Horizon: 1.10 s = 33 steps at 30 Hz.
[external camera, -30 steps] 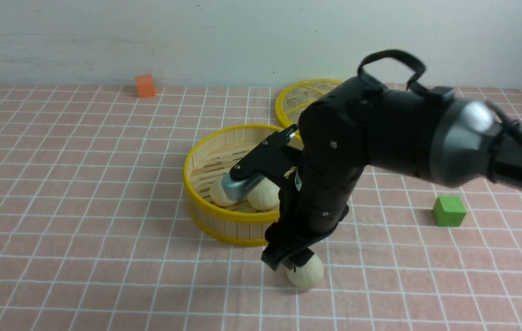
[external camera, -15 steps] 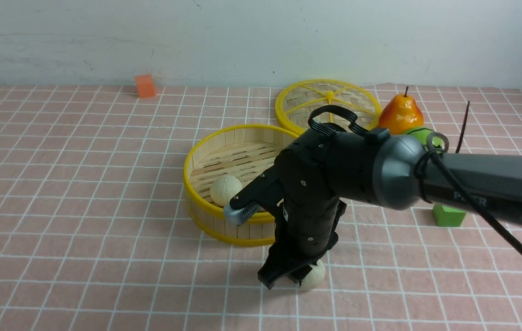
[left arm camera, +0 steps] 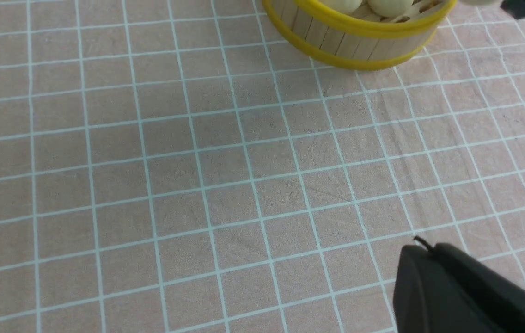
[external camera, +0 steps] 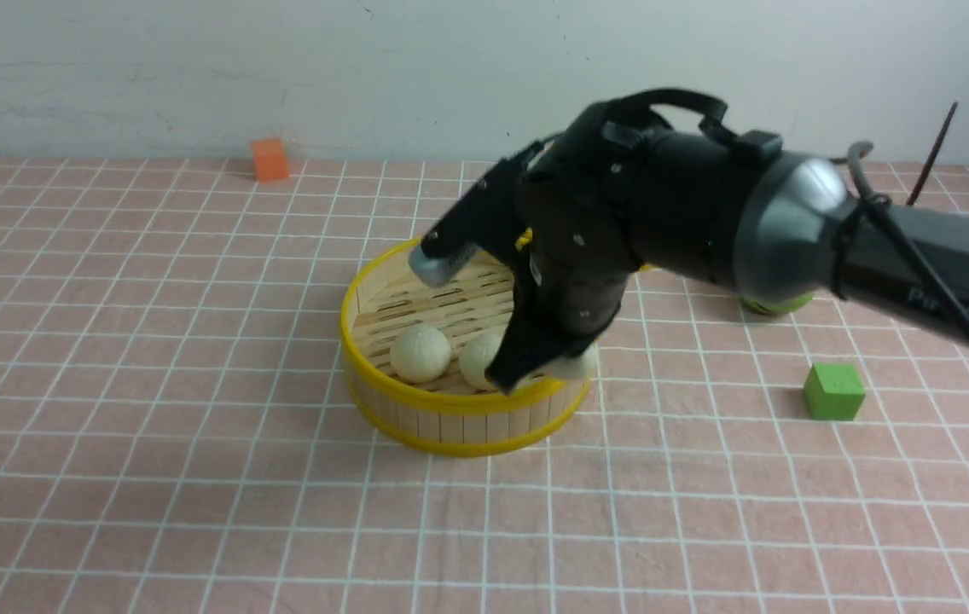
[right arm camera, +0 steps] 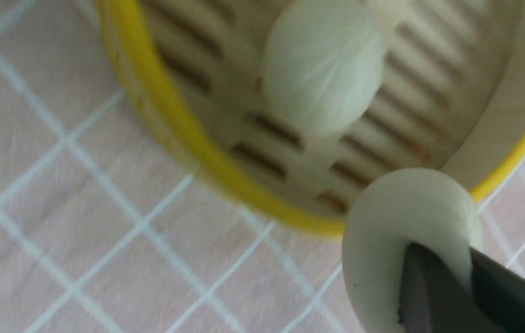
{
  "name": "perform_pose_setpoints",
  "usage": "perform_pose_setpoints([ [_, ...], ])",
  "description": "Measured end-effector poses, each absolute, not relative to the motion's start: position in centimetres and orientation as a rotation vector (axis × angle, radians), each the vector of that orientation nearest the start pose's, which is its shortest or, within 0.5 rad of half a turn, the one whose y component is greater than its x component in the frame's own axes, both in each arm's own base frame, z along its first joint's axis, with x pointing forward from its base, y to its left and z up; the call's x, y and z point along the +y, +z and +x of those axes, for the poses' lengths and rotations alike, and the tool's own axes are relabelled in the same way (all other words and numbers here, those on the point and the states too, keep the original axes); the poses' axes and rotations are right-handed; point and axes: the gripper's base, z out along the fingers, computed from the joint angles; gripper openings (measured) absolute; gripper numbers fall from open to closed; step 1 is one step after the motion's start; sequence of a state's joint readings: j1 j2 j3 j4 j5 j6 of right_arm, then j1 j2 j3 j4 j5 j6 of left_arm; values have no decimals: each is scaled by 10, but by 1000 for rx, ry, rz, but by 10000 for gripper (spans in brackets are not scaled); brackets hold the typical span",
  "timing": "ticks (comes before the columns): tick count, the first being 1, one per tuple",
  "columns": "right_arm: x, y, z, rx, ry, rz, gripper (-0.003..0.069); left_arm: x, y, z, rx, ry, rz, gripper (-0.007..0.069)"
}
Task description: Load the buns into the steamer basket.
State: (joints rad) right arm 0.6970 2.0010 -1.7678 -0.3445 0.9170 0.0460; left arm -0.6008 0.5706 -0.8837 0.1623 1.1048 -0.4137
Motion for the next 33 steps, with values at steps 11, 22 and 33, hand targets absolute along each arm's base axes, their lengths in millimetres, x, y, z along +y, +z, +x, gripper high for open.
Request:
perform_pose_setpoints([
  [11, 249, 243, 433, 2315, -42, -656, 28, -31, 368, 69, 2273, -334, 220, -13],
  [22, 254, 209, 439, 2400, 28, -617, 332, -31, 368, 69, 2273, -334, 220, -11],
  [33, 232, 322, 400, 2391, 71, -559, 528, -31, 368, 69, 2272, -334, 220, 1],
])
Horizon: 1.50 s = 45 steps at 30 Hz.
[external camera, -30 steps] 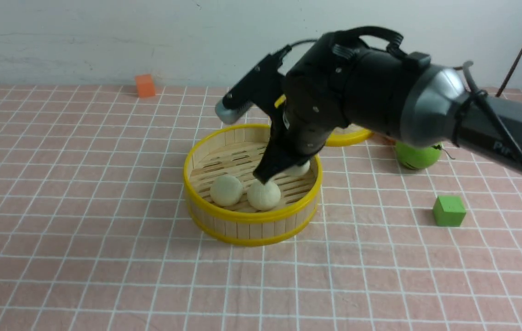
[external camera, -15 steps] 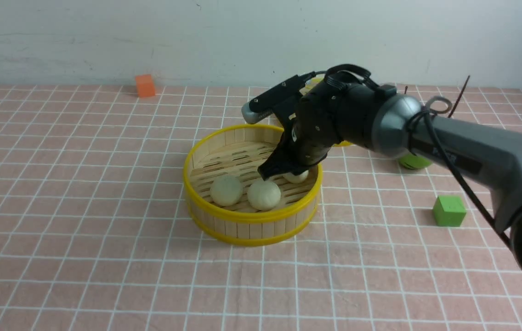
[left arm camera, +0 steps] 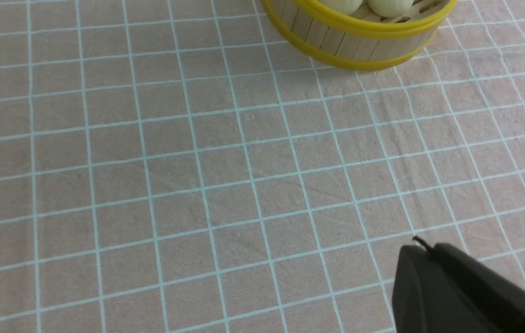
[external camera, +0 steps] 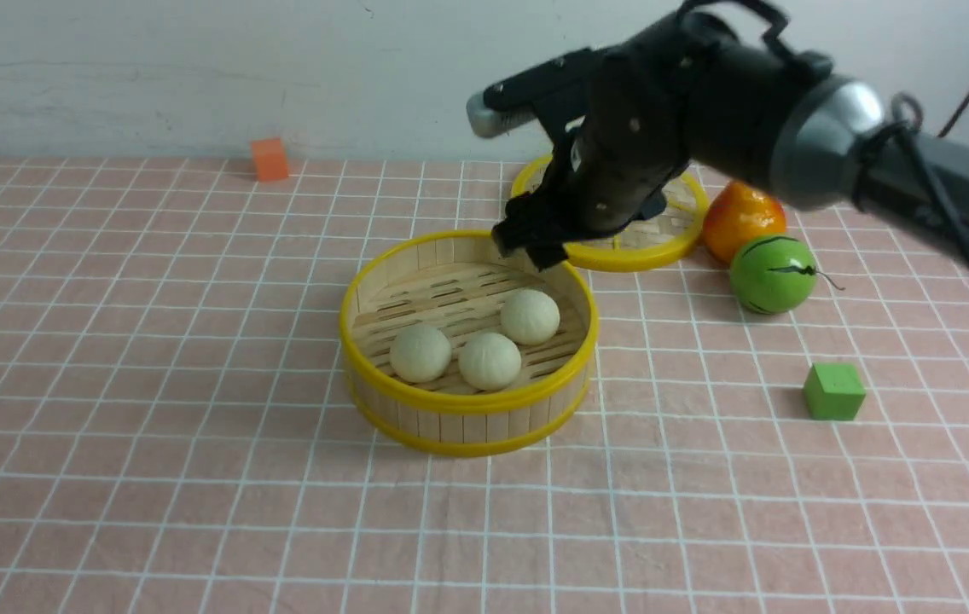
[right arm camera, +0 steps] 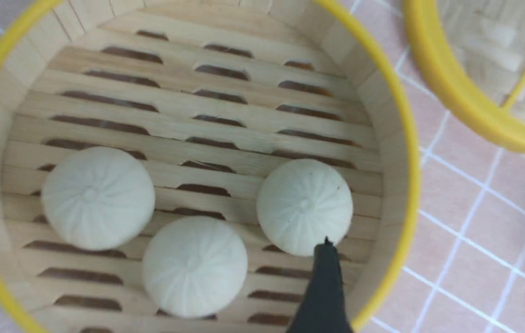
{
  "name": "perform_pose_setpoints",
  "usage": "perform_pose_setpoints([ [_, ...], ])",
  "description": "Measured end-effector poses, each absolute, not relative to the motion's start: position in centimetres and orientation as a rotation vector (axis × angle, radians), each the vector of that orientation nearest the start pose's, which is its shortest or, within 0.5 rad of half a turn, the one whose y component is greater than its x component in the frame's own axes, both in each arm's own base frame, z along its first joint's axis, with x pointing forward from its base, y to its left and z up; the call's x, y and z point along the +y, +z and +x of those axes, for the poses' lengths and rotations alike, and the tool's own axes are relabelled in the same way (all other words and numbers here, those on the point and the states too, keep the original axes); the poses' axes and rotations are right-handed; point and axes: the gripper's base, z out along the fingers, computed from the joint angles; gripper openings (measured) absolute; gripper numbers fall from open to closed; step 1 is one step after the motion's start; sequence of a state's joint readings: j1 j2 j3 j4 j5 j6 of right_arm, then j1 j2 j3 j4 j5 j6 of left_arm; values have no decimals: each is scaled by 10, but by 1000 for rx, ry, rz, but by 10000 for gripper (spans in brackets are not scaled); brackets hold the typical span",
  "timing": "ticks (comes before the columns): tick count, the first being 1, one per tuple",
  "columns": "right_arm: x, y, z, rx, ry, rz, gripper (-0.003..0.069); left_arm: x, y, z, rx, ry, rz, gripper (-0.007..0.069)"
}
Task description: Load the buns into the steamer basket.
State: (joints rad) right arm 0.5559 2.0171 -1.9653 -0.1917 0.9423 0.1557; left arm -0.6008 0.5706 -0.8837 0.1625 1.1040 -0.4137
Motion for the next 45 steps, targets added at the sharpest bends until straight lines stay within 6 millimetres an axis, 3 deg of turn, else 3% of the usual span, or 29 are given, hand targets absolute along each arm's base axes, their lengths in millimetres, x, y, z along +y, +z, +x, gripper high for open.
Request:
perform_pose_setpoints([
  [2, 223, 354, 383, 2360, 97, -572, 491, -31, 368, 69, 2272, -334, 220, 1],
  [5, 206, 401, 350, 2312, 137, -612, 376, -31, 368, 69, 2272, -334, 220, 4],
  [9, 186, 436, 311, 2270, 174, -655, 219, -31, 368, 69, 2271, -333, 220, 4],
  [10, 175, 445, 291, 2256, 186, -685, 130, -31, 368, 69, 2271, -333, 220, 4],
  [11, 168, 448, 278, 2251, 192, -695, 87, -31, 368, 69, 2271, -333, 220, 4],
  [14, 147, 448, 241, 2229, 209, -703, -13, -31, 368, 69, 2271, -333, 220, 5],
  [19, 118, 440, 194, 2129, 234, -675, -20, -31, 368, 69, 2271, -333, 220, 11],
  [22, 95, 431, 157, 2021, 261, -643, -20, -31, 368, 69, 2271, -333, 220, 16],
  [26, 75, 418, 125, 1923, 286, -613, -19, -31, 368, 69, 2271, -333, 220, 17],
  [34, 53, 400, 89, 1858, 305, -591, -16, -31, 368, 69, 2271, -333, 220, 17],
  [45, 49, 390, 80, 1902, 318, -599, -13, -31, 368, 69, 2271, -333, 220, 21],
])
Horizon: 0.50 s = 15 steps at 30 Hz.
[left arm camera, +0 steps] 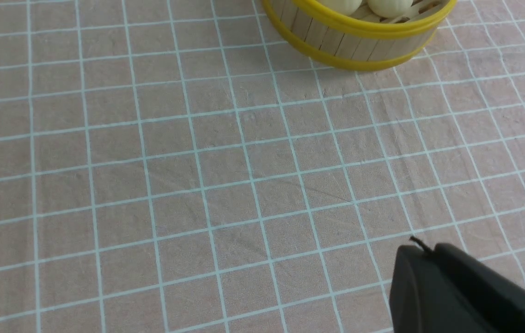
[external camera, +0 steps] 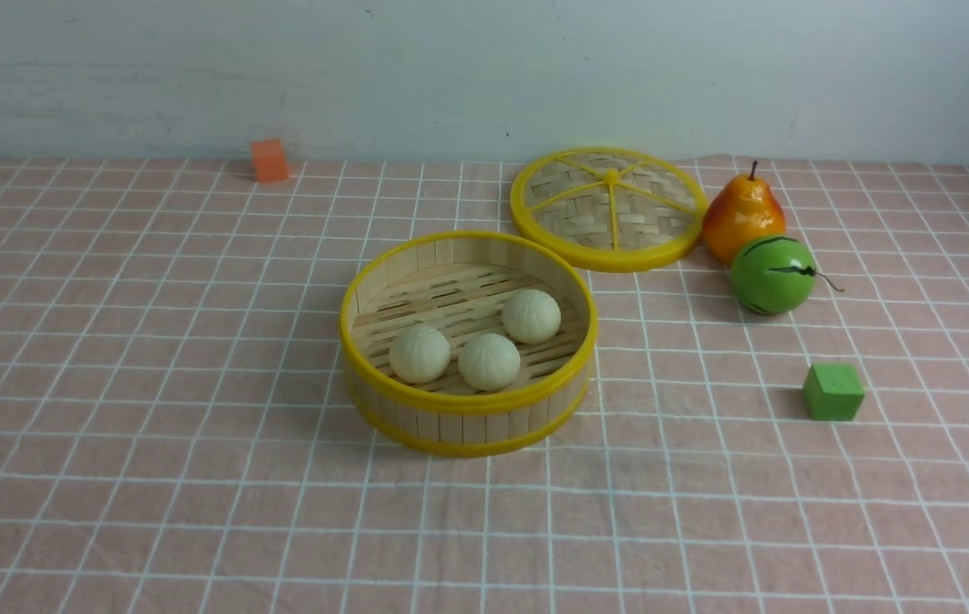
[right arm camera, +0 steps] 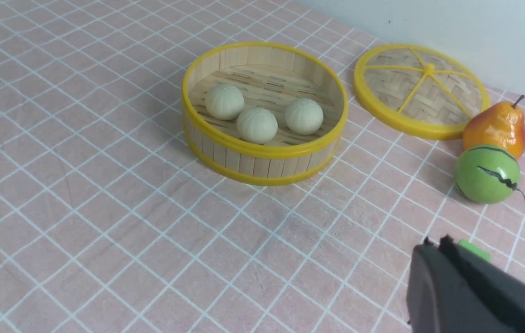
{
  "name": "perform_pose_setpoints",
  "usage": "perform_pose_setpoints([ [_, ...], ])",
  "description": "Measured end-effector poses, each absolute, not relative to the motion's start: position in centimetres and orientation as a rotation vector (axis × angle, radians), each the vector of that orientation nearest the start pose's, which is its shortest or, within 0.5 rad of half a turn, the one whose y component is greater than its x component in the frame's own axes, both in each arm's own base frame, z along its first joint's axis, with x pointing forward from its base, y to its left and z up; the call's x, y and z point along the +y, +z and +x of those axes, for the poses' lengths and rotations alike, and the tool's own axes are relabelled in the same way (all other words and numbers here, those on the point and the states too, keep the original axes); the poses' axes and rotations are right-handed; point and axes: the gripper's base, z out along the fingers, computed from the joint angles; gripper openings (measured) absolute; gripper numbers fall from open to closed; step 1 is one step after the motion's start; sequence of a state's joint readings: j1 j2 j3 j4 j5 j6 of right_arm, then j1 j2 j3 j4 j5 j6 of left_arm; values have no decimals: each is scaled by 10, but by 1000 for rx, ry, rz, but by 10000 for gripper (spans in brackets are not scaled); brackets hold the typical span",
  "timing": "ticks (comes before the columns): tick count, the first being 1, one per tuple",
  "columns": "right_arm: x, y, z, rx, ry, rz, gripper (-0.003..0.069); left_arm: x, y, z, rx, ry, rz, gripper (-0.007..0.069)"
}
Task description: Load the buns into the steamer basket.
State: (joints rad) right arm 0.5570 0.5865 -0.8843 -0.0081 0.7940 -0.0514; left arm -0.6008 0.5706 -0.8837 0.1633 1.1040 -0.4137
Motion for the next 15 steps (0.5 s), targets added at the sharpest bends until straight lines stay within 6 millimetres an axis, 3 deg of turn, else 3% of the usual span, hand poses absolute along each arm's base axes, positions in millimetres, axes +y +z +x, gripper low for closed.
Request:
perform_pose_setpoints([
  [5, 51, 378, 83, 1908, 324, -589, -14, -31, 368, 69, 2271, -333, 220, 28],
  [8, 51, 353, 84, 1880, 335, -560, -14, -31, 368, 69, 2271, -333, 220, 31],
  [11, 43, 313, 80, 1781, 322, -475, -14, -31, 368, 69, 2271, -331, 220, 36],
  [12, 42, 313, 81, 1782, 319, -470, -14, -31, 368, 69, 2271, -331, 220, 36],
  [13, 37, 294, 77, 1741, 309, -408, -14, -31, 368, 69, 2271, -331, 220, 36],
  [15, 32, 280, 74, 1717, 295, -351, -14, -31, 368, 69, 2271, -331, 220, 36],
])
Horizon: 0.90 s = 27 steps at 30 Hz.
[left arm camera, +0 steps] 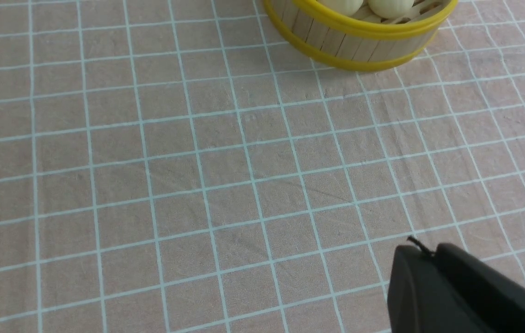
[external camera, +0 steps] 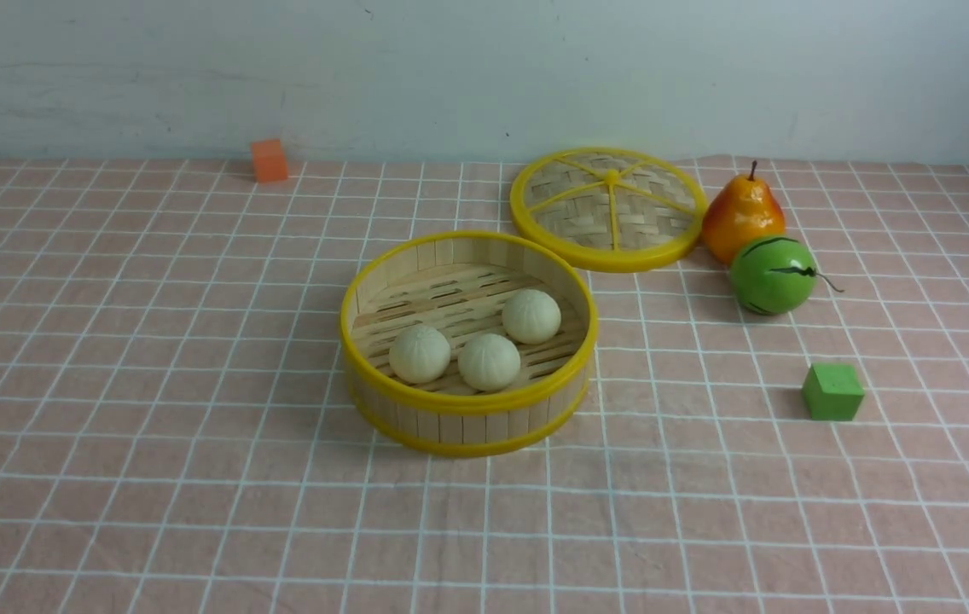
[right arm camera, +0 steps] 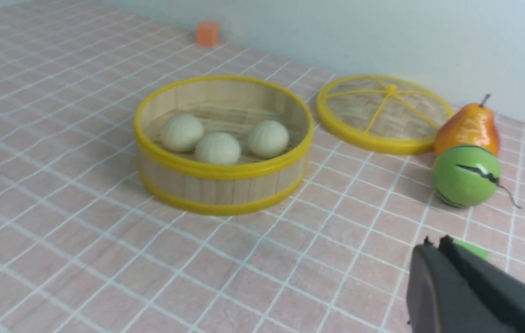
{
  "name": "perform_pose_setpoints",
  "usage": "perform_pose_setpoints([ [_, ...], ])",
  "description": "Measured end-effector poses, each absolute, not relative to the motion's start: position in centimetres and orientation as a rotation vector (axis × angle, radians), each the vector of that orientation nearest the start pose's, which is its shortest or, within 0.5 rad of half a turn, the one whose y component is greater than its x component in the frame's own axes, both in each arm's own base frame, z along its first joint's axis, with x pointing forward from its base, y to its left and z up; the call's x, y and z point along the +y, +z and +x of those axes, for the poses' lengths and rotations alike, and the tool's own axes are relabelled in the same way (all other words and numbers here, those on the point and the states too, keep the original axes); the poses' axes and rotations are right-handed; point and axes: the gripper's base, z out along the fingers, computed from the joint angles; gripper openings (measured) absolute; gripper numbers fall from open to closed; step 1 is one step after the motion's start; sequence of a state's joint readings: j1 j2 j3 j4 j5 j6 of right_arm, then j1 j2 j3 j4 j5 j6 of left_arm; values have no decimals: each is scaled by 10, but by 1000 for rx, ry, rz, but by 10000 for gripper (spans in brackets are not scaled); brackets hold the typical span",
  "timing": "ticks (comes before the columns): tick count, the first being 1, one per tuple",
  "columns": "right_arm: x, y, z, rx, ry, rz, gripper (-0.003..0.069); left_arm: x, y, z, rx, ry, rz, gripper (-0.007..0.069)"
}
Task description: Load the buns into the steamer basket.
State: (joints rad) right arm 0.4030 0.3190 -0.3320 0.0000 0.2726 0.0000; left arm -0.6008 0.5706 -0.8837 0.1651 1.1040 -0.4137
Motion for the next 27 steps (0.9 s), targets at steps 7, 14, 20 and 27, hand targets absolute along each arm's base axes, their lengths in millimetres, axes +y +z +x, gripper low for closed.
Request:
perform_pose_setpoints([
  [7, 9, 208, 57, 1686, 163, -52, -14, -31, 368, 69, 2271, -331, 220, 38],
  [14, 3, 176, 54, 1822, 77, 9, -14, -31, 368, 69, 2270, -330, 220, 39],
  [20, 2, 174, 53, 1849, 59, 30, -14, -31, 368, 69, 2270, -330, 220, 39],
  [27, -2, 174, 52, 1864, 27, 116, -14, -31, 368, 69, 2270, -330, 220, 39],
])
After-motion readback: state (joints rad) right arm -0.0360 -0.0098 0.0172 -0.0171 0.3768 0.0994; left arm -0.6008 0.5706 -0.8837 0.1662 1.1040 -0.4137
